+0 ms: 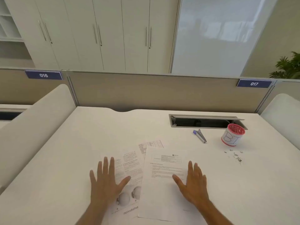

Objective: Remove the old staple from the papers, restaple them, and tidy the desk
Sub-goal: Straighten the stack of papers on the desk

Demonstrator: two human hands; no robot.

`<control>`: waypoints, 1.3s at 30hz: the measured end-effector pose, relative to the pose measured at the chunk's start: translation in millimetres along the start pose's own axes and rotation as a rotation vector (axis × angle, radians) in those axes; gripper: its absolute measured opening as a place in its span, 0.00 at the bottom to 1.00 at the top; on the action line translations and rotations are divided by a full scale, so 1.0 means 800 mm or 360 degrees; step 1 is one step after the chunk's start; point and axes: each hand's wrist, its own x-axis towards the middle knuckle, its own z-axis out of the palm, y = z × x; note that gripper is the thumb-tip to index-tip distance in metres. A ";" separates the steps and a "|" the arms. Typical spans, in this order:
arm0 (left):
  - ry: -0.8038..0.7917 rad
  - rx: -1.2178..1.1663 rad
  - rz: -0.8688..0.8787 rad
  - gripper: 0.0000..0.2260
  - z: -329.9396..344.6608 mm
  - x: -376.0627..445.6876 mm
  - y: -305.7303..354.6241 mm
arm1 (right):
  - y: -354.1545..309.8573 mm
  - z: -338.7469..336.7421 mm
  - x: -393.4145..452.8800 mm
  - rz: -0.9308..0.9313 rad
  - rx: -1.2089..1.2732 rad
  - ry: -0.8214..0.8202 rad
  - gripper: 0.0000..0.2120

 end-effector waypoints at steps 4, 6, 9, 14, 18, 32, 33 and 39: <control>-0.0099 -0.0004 -0.0235 0.47 0.013 -0.011 -0.016 | 0.007 0.015 -0.010 -0.0017 -0.0271 -0.0098 0.58; -0.0181 -0.0013 -0.0278 0.45 0.015 -0.013 -0.010 | 0.005 0.021 -0.006 -0.0045 -0.0345 -0.0106 0.58; -0.0234 -0.0027 -0.0308 0.43 0.018 -0.009 0.000 | -0.002 0.022 0.004 -0.0075 -0.0343 -0.0111 0.58; -0.0322 0.0016 -0.0298 0.42 0.023 0.005 0.025 | -0.018 0.024 0.020 -0.0183 -0.0371 -0.0146 0.55; -0.0389 -0.0139 -0.0311 0.45 0.020 0.016 0.044 | -0.033 0.030 0.029 -0.0351 -0.0349 -0.0223 0.54; -0.0377 -0.0299 -0.0169 0.57 0.034 0.012 0.078 | -0.088 0.026 0.032 -0.0152 -0.0078 -0.0102 0.47; -0.0370 -0.0308 -0.0159 0.56 0.035 0.012 0.080 | -0.091 0.024 0.033 -0.0116 -0.0035 -0.0111 0.47; -0.0219 -0.0306 -0.0185 0.51 0.041 0.007 0.076 | -0.095 0.002 0.047 0.0271 0.0303 -0.0185 0.50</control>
